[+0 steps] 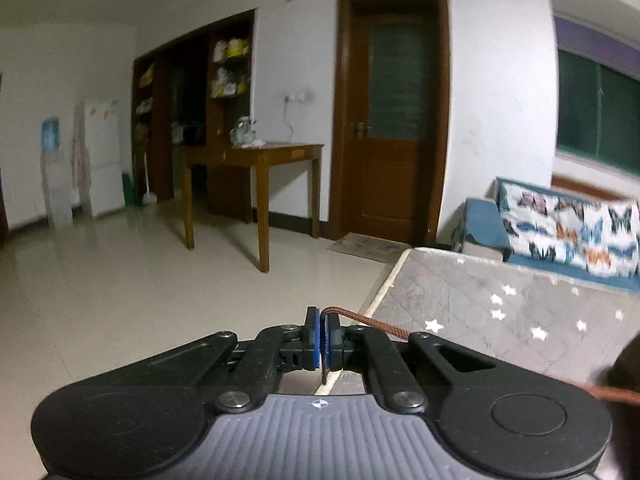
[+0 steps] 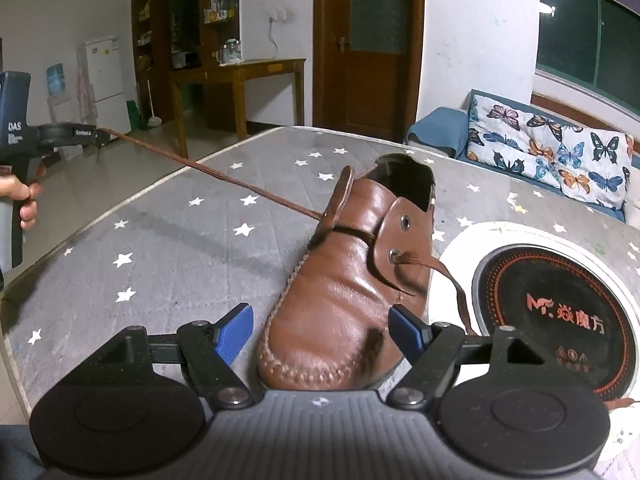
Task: Lace up shoes with both hands
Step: 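Pull the brown lace through the eyelet away from the shoe with the left gripper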
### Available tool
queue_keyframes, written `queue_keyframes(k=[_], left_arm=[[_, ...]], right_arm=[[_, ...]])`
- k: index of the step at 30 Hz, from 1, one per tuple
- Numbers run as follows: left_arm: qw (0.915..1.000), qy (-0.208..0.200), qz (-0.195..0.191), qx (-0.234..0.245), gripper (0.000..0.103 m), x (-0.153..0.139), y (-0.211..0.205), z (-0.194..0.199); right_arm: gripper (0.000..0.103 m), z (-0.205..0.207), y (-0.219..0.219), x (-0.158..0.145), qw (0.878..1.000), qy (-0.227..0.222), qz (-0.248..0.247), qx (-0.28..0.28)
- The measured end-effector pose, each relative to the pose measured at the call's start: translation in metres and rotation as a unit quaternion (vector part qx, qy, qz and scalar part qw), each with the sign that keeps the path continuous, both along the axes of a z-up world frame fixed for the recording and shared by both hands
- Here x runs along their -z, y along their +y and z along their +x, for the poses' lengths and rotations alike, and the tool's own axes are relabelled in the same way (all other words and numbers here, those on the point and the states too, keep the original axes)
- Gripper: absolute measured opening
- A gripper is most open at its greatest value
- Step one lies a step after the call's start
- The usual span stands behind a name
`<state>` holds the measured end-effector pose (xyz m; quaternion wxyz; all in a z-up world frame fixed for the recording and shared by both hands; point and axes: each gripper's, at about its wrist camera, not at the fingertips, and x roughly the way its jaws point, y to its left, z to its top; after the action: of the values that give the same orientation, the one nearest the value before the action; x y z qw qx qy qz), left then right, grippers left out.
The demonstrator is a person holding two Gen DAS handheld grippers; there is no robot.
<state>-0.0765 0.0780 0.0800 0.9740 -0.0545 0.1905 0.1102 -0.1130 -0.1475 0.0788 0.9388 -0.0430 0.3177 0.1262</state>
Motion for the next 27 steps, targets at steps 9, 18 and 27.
queue_keyframes(k=[9, 18, 27], left_arm=[[0.9987, 0.0, -0.049, -0.013, 0.003, -0.006, 0.023, 0.003], [0.9981, -0.011, -0.042, -0.045, 0.003, -0.011, 0.034, 0.002], [0.9979, 0.007, -0.034, -0.055, 0.003, -0.006, 0.043, 0.011]], right_arm=[[0.076, 0.007, 0.008, 0.009, 1.0, 0.015, -0.013, -0.005], [0.076, 0.006, 0.01, 0.012, 1.0, 0.014, -0.027, -0.005], [0.075, 0.006, -0.002, 0.009, 1.0, 0.009, 0.003, 0.008]])
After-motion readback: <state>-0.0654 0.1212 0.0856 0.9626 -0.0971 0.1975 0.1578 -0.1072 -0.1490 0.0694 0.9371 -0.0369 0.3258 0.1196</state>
